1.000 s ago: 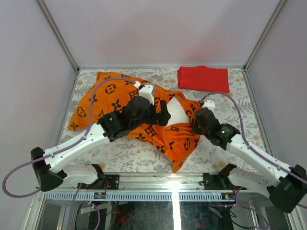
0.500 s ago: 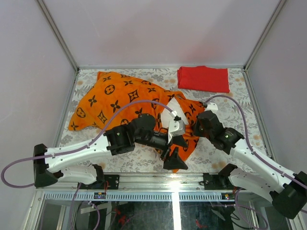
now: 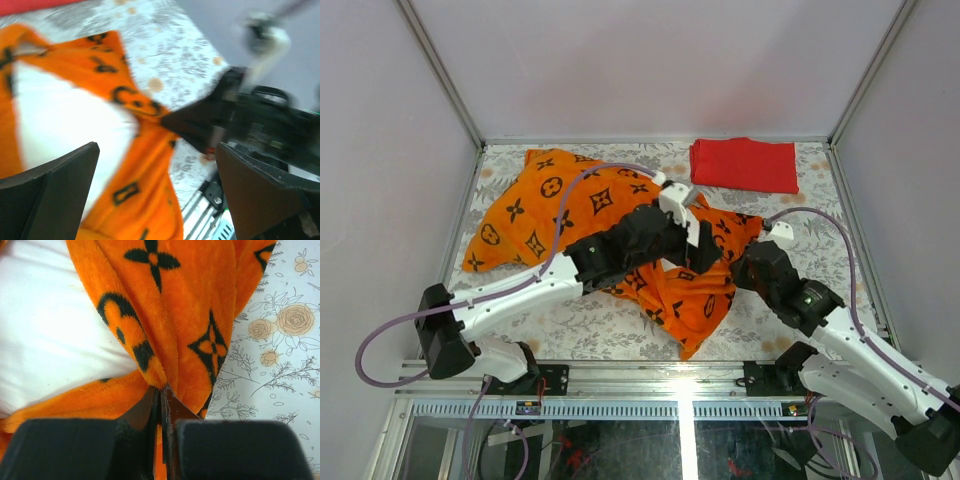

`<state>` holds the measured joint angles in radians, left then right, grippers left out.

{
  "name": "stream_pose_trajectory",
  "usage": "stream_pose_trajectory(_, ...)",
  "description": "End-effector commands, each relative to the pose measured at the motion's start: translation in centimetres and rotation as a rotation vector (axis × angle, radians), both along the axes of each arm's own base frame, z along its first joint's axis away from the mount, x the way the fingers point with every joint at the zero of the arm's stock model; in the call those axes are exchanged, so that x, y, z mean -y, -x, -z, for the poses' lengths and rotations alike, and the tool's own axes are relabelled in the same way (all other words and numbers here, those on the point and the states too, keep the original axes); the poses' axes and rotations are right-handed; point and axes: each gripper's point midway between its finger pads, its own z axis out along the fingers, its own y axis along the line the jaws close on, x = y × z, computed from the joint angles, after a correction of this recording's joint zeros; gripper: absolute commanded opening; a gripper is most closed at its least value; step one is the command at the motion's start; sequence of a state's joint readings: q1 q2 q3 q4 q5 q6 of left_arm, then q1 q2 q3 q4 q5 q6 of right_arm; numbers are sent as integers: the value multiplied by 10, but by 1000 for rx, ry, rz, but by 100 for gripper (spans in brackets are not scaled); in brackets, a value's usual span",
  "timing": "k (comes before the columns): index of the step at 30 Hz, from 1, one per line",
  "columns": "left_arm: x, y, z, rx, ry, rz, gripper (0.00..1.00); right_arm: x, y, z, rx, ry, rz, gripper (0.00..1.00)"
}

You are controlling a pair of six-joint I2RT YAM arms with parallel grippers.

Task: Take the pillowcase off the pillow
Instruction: Remove the pillow from the pillowcase.

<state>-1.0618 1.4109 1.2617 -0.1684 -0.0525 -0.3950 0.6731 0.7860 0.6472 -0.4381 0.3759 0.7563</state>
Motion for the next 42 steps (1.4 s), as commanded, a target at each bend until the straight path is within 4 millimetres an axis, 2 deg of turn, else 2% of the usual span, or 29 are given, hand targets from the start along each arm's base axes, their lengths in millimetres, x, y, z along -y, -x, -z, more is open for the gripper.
stream_pose_trajectory(1,-24,-37,28,-118,33,-233,100,39,10,13,-15,121,112,0)
stream_pose_trajectory(4,-30,-43,61,-168,-41,-281,100,40,13,18,-17,118,108,0)
stream_pose_trajectory(6,-29,-46,77,-193,-66,-294,100,39,15,24,-28,117,99,0)
stream_pose_trajectory(12,-14,-52,96,-247,-96,-291,99,37,17,31,-51,113,94,0)
stream_pose_trajectory(15,-15,-55,109,-264,-139,-314,97,34,20,33,-62,102,77,0)
stream_pose_trajectory(17,-23,-59,124,-269,-195,-361,96,36,21,35,-61,107,83,0)
stream_pose_trajectory(20,-48,-66,148,-267,-311,-476,95,38,21,38,-64,116,86,0)
stream_pose_trajectory(26,-85,-62,197,-286,-501,-582,95,34,18,41,-70,127,70,0)
stream_pose_trajectory(27,-89,-61,206,-292,-530,-590,91,33,17,42,-71,126,64,0)
stream_pose_trajectory(29,-95,-57,220,-306,-565,-591,70,29,17,42,-74,124,46,0)
stream_pose_trajectory(30,-96,-55,226,-311,-572,-586,52,27,17,42,-74,121,32,0)
stream_pose_trajectory(32,-101,-50,233,-321,-572,-585,9,25,17,40,-71,125,13,0)
stream_pose_trajectory(33,-104,-49,235,-321,-570,-591,0,25,17,38,-68,125,8,0)
stream_pose_trajectory(37,-120,-50,225,-290,-568,-638,0,28,16,24,-27,126,2,0)
stream_pose_trajectory(42,-159,-58,191,-258,-527,-733,0,51,14,-28,150,103,77,2)
